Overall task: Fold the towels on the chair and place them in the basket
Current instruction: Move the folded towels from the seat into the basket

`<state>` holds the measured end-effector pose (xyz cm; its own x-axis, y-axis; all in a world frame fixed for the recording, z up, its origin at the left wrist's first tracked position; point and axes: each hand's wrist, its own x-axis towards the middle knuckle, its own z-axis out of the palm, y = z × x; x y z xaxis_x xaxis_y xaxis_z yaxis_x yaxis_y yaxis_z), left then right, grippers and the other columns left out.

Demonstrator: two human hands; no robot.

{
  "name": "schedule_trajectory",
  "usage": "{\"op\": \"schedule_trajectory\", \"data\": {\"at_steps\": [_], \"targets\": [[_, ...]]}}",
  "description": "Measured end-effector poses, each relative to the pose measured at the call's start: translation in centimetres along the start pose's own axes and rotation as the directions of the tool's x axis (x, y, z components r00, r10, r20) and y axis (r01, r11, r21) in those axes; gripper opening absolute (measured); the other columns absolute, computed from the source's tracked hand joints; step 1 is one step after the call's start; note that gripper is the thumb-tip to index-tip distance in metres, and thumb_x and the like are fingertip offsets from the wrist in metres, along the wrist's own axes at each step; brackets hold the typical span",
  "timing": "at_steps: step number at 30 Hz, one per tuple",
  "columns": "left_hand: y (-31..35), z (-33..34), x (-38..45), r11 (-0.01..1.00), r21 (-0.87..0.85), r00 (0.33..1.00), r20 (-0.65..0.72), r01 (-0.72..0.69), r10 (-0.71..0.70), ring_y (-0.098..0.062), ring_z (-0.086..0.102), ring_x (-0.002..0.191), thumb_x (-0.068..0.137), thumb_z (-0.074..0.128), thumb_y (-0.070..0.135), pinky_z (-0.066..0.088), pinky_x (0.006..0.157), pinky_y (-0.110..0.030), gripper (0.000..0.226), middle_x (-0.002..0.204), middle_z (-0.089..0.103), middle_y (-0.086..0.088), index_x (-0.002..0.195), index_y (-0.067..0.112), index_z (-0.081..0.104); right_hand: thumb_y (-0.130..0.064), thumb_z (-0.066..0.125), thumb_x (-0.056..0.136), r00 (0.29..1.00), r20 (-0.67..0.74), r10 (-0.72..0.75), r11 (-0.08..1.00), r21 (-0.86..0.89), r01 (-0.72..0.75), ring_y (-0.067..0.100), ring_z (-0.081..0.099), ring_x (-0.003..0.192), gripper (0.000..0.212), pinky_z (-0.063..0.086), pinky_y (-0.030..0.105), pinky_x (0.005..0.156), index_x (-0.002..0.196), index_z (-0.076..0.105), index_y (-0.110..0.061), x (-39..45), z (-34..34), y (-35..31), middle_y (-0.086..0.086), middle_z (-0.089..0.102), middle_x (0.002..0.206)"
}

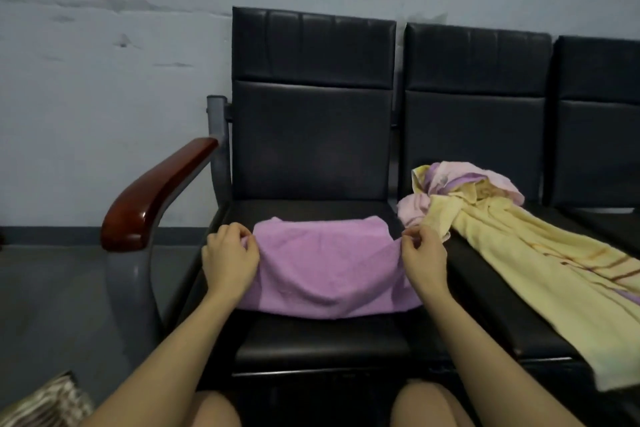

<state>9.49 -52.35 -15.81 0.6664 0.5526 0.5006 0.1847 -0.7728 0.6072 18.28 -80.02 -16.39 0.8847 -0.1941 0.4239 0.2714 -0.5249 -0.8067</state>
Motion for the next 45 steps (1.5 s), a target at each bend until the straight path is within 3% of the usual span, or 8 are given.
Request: {"op": "schedule_trajectory", "data": {"at_steps": [4,9,15,20,24,28,34,45], "targets": [[-1.1,2.3,0.7,0.980,0.174,0.981,0.183,-0.096,0.063,-0.029,0.054,0.106,0.095,0.049,0.027,0.039,0.090,-0.040,0.028,0.116,0.061,-0.009,0.112,0.010,0.063,-0.016,0.056,0.090,0.992,0.125,0.021,0.990,-0.140,-0.003,0.019,0.061,0.091,0.015,0.052,0.043,0.084,0.099,0.067,-0.014,0.7,2.1,1.5,0.006,0.064,0.104],[-0.8,5.4,3.4,0.917,0.274,0.901,0.401,-0.289,0.164,-0.021,0.038,0.131,0.099,0.040,0.037,0.026,0.105,-0.036,0.042,0.144,0.044,-0.001,0.134,0.017,0.051,-0.020,0.054,0.094,0.945,0.327,-0.009,0.955,-0.276,0.105,0.024,0.052,0.120,0.031,0.039,0.043,0.104,0.125,0.060,-0.014,2.7,4.7,1.9,0.005,0.054,0.134],[-1.0,9.6,5.3,0.845,0.305,0.738,0.659,-0.439,0.146,-0.018,0.007,0.147,0.100,0.031,0.047,0.009,0.116,-0.040,0.053,0.160,0.011,0.003,0.148,0.024,0.031,-0.037,0.045,0.100,0.785,0.620,-0.026,0.825,-0.430,0.367,0.019,0.026,0.144,0.051,0.022,0.035,0.117,0.148,0.036,-0.021,4.7,7.7,3.5,0.000,0.025,0.158],[-2.5,10.3,4.2,0.855,0.285,0.611,0.790,-0.433,0.046,-0.016,0.001,0.148,0.100,0.020,0.053,0.004,0.118,-0.039,0.060,0.161,-0.001,0.006,0.153,0.028,0.008,-0.046,0.023,0.103,0.636,0.761,0.127,0.737,-0.502,0.453,0.018,0.013,0.148,0.053,0.011,0.037,0.120,0.153,0.019,-0.028,4.0,8.3,5.0,-0.004,0.012,0.161],[-2.5,8.4,3.1,0.838,0.270,0.644,0.755,-0.474,0.122,-0.017,0.019,0.144,0.096,0.027,0.059,0.018,0.116,-0.039,0.061,0.158,0.018,0.007,0.150,0.031,0.024,-0.047,0.034,0.100,0.700,0.714,0.012,0.745,-0.473,0.470,0.017,0.034,0.139,0.050,0.025,0.039,0.115,0.145,0.040,-0.026,2.7,7.1,4.6,-0.004,0.035,0.153],[-2.2,6.6,2.2,0.779,0.266,0.669,0.700,-0.568,0.248,-0.017,0.039,0.131,0.095,0.031,0.059,0.029,0.105,-0.035,0.054,0.146,0.042,0.010,0.141,0.033,0.043,-0.046,0.042,0.097,0.725,0.681,-0.102,0.737,-0.439,0.515,0.017,0.056,0.111,0.039,0.043,0.033,0.092,0.120,0.065,-0.025,1.9,6.1,3.4,-0.004,0.062,0.126],[-1.6,8.0,4.4,0.808,0.264,0.730,0.628,-0.527,0.271,-0.015,0.028,0.139,0.098,0.029,0.053,0.021,0.111,-0.036,0.052,0.154,0.030,0.006,0.145,0.030,0.037,-0.035,0.046,0.097,0.833,0.545,-0.097,0.840,-0.404,0.362,0.022,0.059,0.105,0.032,0.045,0.035,0.089,0.114,0.068,-0.021,4.3,7.0,2.7,0.000,0.061,0.125],[-1.9,14.4,11.4,0.910,0.293,0.861,0.495,-0.293,0.118,-0.022,0.044,0.126,0.101,0.040,0.032,0.031,0.102,-0.037,0.039,0.139,0.050,0.001,0.137,0.021,0.050,-0.019,0.049,0.097,0.946,0.325,0.014,0.896,-0.424,0.132,0.029,0.059,0.106,0.028,0.048,0.038,0.085,0.119,0.065,-0.012,12.3,11.4,5.9,0.009,0.063,0.118]]}}
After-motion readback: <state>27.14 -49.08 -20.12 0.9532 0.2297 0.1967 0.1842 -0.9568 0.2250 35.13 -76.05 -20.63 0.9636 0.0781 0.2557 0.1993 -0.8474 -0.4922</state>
